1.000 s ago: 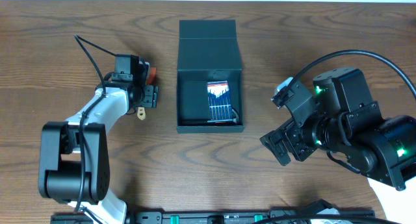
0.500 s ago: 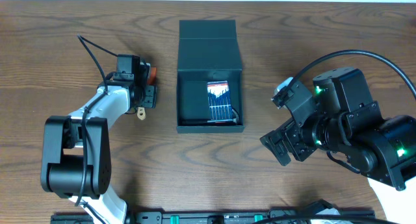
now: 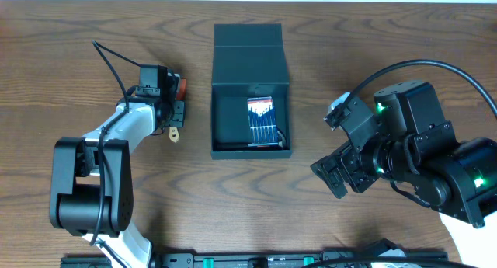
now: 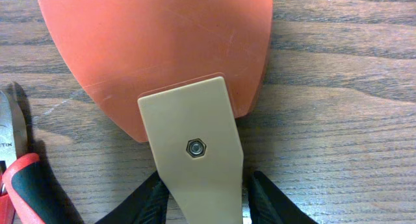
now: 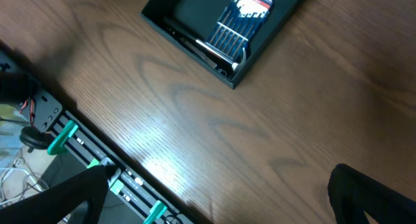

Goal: Pack container
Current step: 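Carry the scraper over the box and lower it inside with left gripper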

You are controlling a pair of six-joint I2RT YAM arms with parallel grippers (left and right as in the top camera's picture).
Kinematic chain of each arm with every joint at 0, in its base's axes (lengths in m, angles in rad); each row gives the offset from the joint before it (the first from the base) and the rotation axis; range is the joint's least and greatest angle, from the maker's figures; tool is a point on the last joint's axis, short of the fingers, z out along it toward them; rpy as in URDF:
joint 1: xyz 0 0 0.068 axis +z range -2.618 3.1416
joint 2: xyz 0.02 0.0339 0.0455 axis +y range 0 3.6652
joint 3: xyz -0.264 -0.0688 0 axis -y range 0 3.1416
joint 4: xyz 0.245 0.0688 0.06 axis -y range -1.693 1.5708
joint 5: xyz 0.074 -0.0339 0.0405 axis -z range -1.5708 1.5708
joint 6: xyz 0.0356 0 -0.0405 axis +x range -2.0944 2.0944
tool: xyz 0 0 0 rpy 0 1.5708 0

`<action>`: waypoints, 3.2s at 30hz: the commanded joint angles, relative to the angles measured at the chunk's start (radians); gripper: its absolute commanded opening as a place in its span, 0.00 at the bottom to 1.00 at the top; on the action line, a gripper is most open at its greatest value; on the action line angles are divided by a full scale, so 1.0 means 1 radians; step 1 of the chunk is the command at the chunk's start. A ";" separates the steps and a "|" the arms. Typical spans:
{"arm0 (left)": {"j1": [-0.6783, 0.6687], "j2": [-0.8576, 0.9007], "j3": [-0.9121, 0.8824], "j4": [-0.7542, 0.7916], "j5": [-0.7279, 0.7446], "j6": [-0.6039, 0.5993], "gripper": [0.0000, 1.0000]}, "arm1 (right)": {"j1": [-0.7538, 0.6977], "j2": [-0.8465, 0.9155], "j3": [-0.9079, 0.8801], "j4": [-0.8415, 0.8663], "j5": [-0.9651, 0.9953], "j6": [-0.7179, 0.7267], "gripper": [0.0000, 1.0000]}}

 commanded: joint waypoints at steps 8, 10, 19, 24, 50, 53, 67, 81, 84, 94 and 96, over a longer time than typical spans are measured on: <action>0.000 0.022 0.006 -0.004 -0.008 -0.010 0.29 | 0.002 -0.003 -0.002 0.000 -0.004 0.013 0.99; 0.000 0.022 0.006 -0.004 -0.008 -0.010 0.27 | 0.002 -0.003 -0.002 0.000 -0.004 0.013 0.99; 0.000 0.002 0.006 -0.003 -0.008 -0.018 0.21 | 0.002 -0.003 -0.002 0.000 -0.004 0.013 0.99; 0.001 -0.023 0.006 -0.003 -0.008 -0.018 0.11 | 0.002 -0.003 -0.002 0.000 -0.004 0.013 0.99; -0.020 -0.404 0.006 -0.003 -0.007 -0.032 0.06 | 0.002 -0.003 -0.002 0.000 -0.004 0.013 0.99; -0.055 -0.443 0.006 -0.005 0.006 -0.019 0.06 | 0.002 -0.003 -0.002 0.000 -0.004 0.013 0.99; -0.268 -0.441 0.006 -0.101 0.241 0.198 0.06 | 0.002 -0.003 -0.002 0.000 -0.004 0.013 0.99; -0.289 -0.357 0.003 -0.064 0.461 0.251 0.06 | 0.002 -0.003 -0.002 0.000 -0.004 0.013 0.99; -0.311 -0.311 0.003 -0.047 0.461 0.241 0.06 | 0.002 -0.003 -0.002 0.000 -0.004 0.013 0.99; -0.365 -0.228 0.003 -0.037 0.457 0.179 0.06 | 0.002 -0.003 -0.002 0.000 -0.004 0.013 0.99; -0.365 -0.228 0.003 -0.038 0.457 0.176 0.06 | 0.002 -0.003 -0.002 0.000 -0.004 0.013 0.99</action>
